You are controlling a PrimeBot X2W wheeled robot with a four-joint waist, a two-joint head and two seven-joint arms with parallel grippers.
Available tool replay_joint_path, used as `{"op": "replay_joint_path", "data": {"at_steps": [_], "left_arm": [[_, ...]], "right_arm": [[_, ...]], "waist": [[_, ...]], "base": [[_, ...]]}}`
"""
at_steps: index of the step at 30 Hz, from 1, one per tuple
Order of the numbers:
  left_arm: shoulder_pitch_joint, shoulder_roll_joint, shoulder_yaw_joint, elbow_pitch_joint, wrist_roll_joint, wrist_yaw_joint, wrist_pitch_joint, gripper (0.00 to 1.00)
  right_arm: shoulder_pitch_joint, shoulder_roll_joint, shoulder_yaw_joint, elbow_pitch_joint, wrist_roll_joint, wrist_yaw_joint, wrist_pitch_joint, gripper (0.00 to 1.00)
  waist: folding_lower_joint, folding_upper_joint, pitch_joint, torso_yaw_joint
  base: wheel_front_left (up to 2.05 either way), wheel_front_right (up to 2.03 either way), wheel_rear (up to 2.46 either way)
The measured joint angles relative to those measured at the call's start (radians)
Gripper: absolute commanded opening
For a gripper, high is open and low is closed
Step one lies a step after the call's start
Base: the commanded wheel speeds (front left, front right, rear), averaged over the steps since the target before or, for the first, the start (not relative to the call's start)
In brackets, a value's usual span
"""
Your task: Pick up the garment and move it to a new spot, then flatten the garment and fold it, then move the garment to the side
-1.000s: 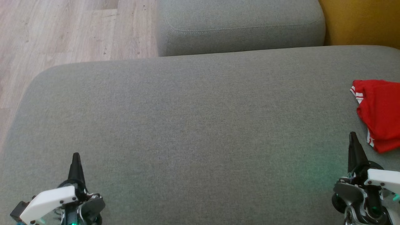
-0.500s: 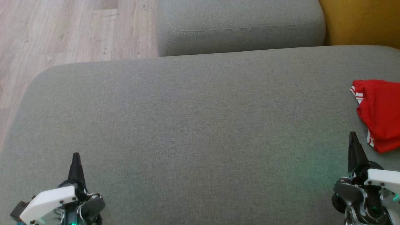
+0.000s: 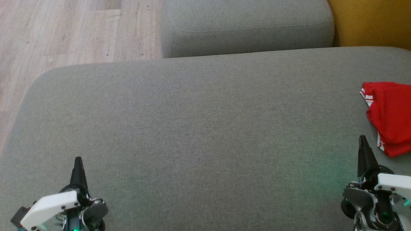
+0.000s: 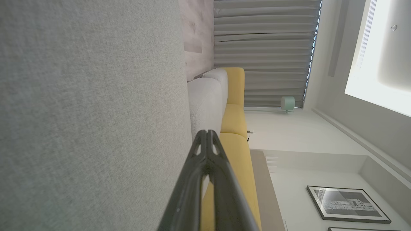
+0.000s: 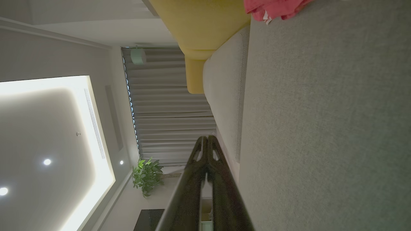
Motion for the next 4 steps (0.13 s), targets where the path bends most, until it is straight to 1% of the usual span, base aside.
{"op": "replay_joint_path", "data": {"at_steps": [4], "left_arm": [[0.000, 0.000, 0.000, 0.000, 0.000, 0.000, 0.000, 0.00]], "right_arm": [[0.000, 0.000, 0.000, 0.000, 0.000, 0.000, 0.000, 0.00]], "waist": [[0.0000, 0.0000, 0.000, 0.000]], "base": [[0.00, 0.00, 0.00]]}}
